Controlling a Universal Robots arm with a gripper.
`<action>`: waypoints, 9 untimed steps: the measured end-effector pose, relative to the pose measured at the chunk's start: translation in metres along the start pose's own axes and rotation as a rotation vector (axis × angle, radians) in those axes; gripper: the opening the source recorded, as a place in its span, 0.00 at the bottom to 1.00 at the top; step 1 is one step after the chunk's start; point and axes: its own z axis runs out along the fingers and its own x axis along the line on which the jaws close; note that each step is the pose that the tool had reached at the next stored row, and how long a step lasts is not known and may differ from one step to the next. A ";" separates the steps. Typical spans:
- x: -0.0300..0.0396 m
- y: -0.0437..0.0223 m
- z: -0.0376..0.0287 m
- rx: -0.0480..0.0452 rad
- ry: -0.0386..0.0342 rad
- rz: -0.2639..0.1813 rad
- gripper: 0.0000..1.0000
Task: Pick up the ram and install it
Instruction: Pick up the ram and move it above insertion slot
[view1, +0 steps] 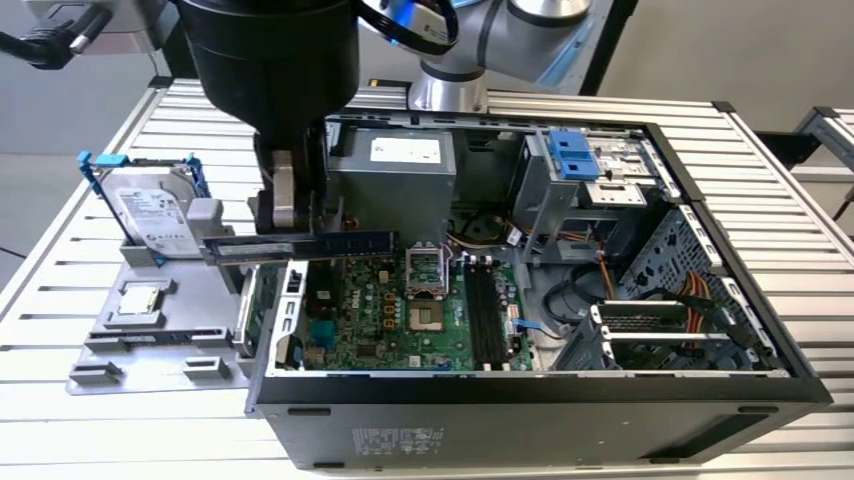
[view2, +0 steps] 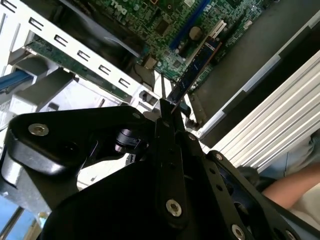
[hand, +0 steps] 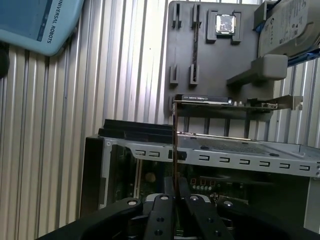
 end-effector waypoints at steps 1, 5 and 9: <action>0.0002 -0.0022 -0.0001 -0.0001 0.0001 0.000 0.00; 0.0002 -0.0100 -0.0003 -0.0001 0.0000 0.000 0.00; -0.0029 -0.0172 -0.0004 0.0000 0.0000 0.000 0.00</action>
